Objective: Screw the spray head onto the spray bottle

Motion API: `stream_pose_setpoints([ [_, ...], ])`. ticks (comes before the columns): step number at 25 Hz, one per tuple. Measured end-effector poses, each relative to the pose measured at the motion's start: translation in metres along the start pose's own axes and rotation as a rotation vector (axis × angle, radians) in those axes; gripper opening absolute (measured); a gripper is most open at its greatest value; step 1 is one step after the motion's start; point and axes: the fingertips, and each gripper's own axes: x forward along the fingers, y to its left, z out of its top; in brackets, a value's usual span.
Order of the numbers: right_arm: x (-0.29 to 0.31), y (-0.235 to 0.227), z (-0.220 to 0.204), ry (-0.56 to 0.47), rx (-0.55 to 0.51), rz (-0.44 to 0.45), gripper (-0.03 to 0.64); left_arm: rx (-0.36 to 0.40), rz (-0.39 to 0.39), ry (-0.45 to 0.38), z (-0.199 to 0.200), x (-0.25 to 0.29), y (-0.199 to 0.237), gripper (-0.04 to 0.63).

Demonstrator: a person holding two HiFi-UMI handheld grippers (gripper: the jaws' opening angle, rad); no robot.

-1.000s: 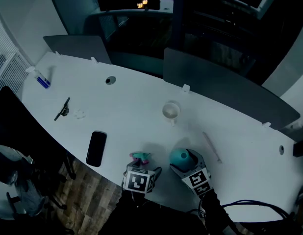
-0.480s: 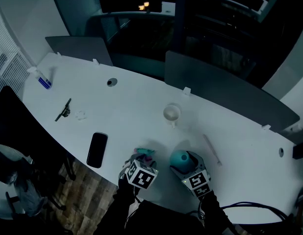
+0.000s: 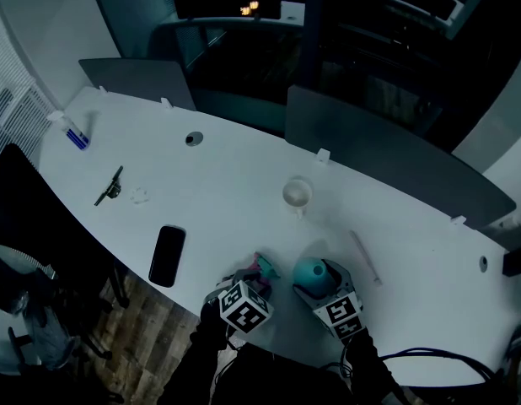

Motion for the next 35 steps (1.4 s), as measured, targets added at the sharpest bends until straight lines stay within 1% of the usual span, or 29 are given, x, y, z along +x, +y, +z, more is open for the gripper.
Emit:
stream_pose_setpoints([
  [1, 0.0, 0.0, 0.001, -0.001, -0.002, -0.002, 0.38, -0.019, -0.022, -0.001, 0.001, 0.0, -0.001, 0.197],
  [2, 0.0, 0.0, 0.0, 0.0, -0.001, 0.0, 0.38, -0.038, -0.044, 0.0, 0.002, -0.001, -0.003, 0.263],
  [3, 0.001, 0.001, 0.0, 0.001, 0.002, 0.003, 0.38, -0.053, -0.06, 0.003, 0.003, -0.001, -0.003, 0.306],
  [4, 0.001, 0.001, -0.001, 0.001, 0.005, 0.005, 0.38, -0.066, -0.066, 0.006, 0.005, -0.002, -0.003, 0.326],
  [7, 0.001, 0.002, -0.006, 0.012, 0.011, 0.013, 0.38, -0.093, -0.061, 0.013, 0.014, -0.005, 0.002, 0.328],
  [9, 0.001, 0.002, -0.006, 0.013, 0.011, 0.013, 0.38, -0.092, -0.053, 0.046, 0.017, -0.005, 0.004, 0.328],
  [11, 0.001, 0.003, -0.006, 0.013, 0.01, 0.011, 0.38, -0.06, -0.018, 0.117, 0.014, -0.005, 0.009, 0.325],
  [13, 0.001, 0.003, -0.006, 0.014, 0.01, 0.01, 0.38, -0.028, 0.03, 0.2, 0.009, -0.006, 0.015, 0.27],
  [14, 0.001, 0.002, -0.006, 0.014, 0.011, 0.009, 0.38, -0.017, 0.043, 0.24, 0.007, -0.005, 0.016, 0.229],
  [17, 0.002, 0.003, -0.005, 0.014, 0.014, 0.008, 0.38, 0.001, 0.04, 0.334, -0.001, 0.001, 0.015, 0.143],
  [19, 0.002, 0.003, -0.005, 0.014, 0.014, 0.008, 0.38, -0.011, 0.026, 0.353, 0.001, 0.003, 0.014, 0.141],
  [21, 0.002, 0.003, -0.005, 0.014, 0.015, 0.006, 0.38, -0.027, -0.004, 0.373, 0.004, 0.004, 0.012, 0.141],
  [24, 0.002, 0.002, -0.005, 0.014, 0.016, 0.003, 0.38, -0.01, -0.031, 0.407, 0.005, 0.008, 0.01, 0.143],
  [26, 0.002, 0.002, -0.004, 0.014, 0.017, 0.005, 0.38, -0.006, -0.035, 0.401, 0.007, 0.012, 0.012, 0.143],
  [29, 0.003, 0.002, -0.005, 0.016, 0.015, 0.007, 0.38, -0.014, -0.067, 0.386, 0.007, 0.013, 0.013, 0.141],
  [31, 0.004, 0.002, -0.005, 0.017, 0.012, 0.008, 0.38, -0.032, -0.083, 0.338, 0.008, 0.012, 0.014, 0.138],
  [33, 0.004, 0.003, -0.005, 0.018, 0.011, 0.012, 0.38, -0.093, -0.091, 0.231, 0.014, 0.005, 0.019, 0.137],
  [35, 0.004, 0.003, -0.004, 0.016, 0.009, 0.015, 0.38, -0.174, -0.113, 0.065, 0.03, -0.008, 0.023, 0.137],
])
